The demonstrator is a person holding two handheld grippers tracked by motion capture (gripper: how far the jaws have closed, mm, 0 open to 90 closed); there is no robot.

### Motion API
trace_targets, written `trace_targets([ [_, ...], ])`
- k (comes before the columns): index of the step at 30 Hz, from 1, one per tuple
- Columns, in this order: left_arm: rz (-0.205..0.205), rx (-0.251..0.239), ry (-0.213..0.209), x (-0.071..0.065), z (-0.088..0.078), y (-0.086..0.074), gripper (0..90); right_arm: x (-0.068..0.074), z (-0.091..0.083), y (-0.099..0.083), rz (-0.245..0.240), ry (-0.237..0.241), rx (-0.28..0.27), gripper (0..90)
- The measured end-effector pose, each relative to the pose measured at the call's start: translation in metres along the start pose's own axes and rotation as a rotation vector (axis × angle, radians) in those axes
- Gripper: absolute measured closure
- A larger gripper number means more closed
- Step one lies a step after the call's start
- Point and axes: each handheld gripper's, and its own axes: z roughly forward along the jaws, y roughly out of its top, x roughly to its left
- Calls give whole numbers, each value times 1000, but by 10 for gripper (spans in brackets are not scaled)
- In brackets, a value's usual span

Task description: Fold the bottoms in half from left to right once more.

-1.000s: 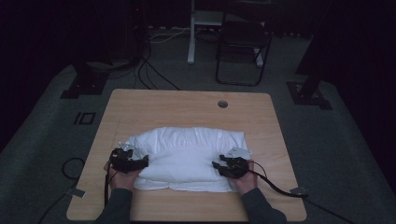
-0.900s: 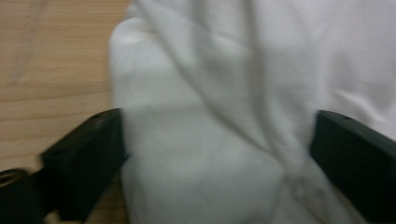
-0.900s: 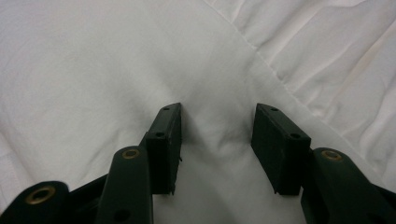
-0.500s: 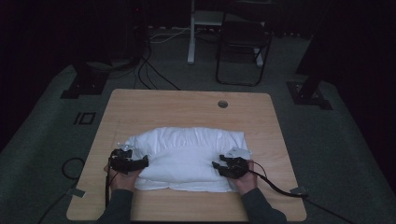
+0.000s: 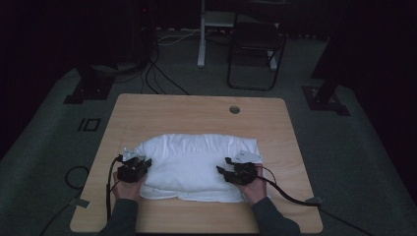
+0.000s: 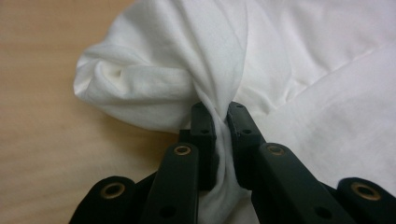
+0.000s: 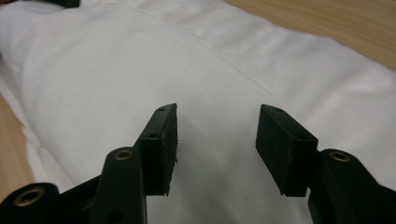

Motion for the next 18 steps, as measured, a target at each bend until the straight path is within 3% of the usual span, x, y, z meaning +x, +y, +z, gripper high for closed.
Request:
trace_targets([
  [2, -6, -48, -15, -2, -11, 10, 834, 10, 8, 7, -17, 24, -5, 475],
  [6, -6, -78, -28, -4, -19, 20, 836, 25, 26, 15, -59, 43, 14, 457],
  [10, -1, -143, -65, -13, -32, 38, 838, 37, 57, 13, -154, -15, 136, 459],
  [11, -1, -143, -65, -13, -32, 38, 838, 39, 62, 11, -166, -21, 137, 462],
  [14, 15, -184, -87, -21, -39, 52, 838, 37, 70, 12, -141, -1, 113, 469],
  [18, 34, -199, -99, -27, -41, 60, 838, 36, 75, 13, -112, 12, 96, 470],
])
